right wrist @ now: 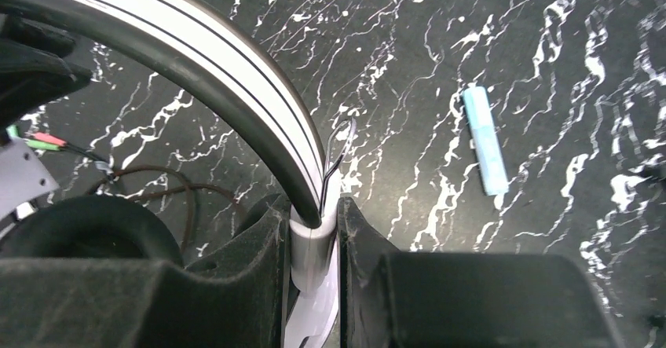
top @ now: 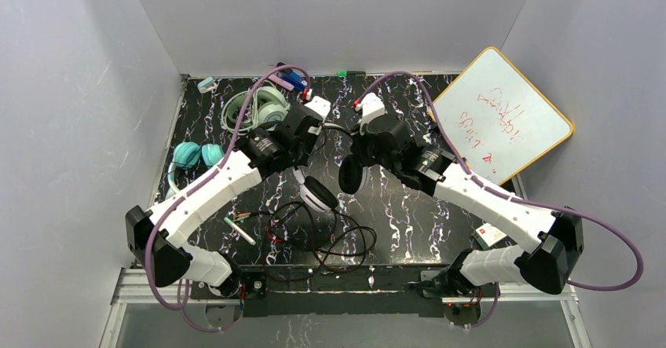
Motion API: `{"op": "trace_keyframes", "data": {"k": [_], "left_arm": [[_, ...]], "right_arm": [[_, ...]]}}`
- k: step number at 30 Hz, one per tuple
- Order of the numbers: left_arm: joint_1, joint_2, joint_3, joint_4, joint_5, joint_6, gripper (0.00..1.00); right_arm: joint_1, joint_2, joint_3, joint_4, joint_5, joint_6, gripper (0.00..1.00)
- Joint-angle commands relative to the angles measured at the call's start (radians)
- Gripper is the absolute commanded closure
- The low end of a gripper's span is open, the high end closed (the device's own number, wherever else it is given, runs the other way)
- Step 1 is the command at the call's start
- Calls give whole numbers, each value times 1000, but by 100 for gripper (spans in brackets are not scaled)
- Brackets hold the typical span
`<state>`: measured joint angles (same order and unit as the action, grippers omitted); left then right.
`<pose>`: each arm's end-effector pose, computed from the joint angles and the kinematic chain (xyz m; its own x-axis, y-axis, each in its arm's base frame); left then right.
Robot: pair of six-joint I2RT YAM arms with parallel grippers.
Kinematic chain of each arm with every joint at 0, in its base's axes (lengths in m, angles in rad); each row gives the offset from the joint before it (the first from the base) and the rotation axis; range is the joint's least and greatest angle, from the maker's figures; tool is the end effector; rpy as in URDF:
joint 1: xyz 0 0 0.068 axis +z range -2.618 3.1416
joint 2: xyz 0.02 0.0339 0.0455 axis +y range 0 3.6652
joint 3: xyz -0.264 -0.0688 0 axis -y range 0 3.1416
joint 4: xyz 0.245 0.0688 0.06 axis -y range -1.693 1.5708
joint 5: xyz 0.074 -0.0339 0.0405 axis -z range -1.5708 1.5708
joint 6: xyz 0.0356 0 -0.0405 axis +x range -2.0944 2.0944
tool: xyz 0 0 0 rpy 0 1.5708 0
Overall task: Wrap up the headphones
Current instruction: Pick up the headphones from the center of the board.
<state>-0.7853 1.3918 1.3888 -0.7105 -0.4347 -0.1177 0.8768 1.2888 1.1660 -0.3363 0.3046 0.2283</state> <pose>0.2217 -0.2005 0.3630 -0.5085 0.3578 -0.7832 0.3589 0.9149 0.1849 0.1961 0.2190 0.3488 -0.4031 -0.1469 -0.9033 -0.4826 0.8727 0.0734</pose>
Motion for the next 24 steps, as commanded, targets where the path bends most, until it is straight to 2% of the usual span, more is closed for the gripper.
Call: {"op": "trace_keyframes", "data": {"k": [1, 7, 10, 16, 19, 21, 24], "left_arm": [[11, -133, 13, -40, -77, 46, 95], [13, -181, -6, -44, -36, 35, 94], [14, -190, -13, -27, -33, 33, 94], [13, -230, -76, 108, -158, 80, 95], [12, -232, -96, 190, -134, 101, 97], [13, -213, -82, 205, -96, 102, 94], [12, -206, -70, 193, -51, 104, 81]], "right_arm": [[41, -31, 34, -84, 204, -199, 96], [163, -41, 4, -36, 284, -363, 89], [213, -68, -45, 17, 264, -421, 88], [223, -58, -28, -18, 187, -307, 92], [262, -25, -44, -17, 220, -279, 92], [277, -6, -52, -17, 268, -275, 92], [280, -20, -54, 0, 308, -269, 92]]}}
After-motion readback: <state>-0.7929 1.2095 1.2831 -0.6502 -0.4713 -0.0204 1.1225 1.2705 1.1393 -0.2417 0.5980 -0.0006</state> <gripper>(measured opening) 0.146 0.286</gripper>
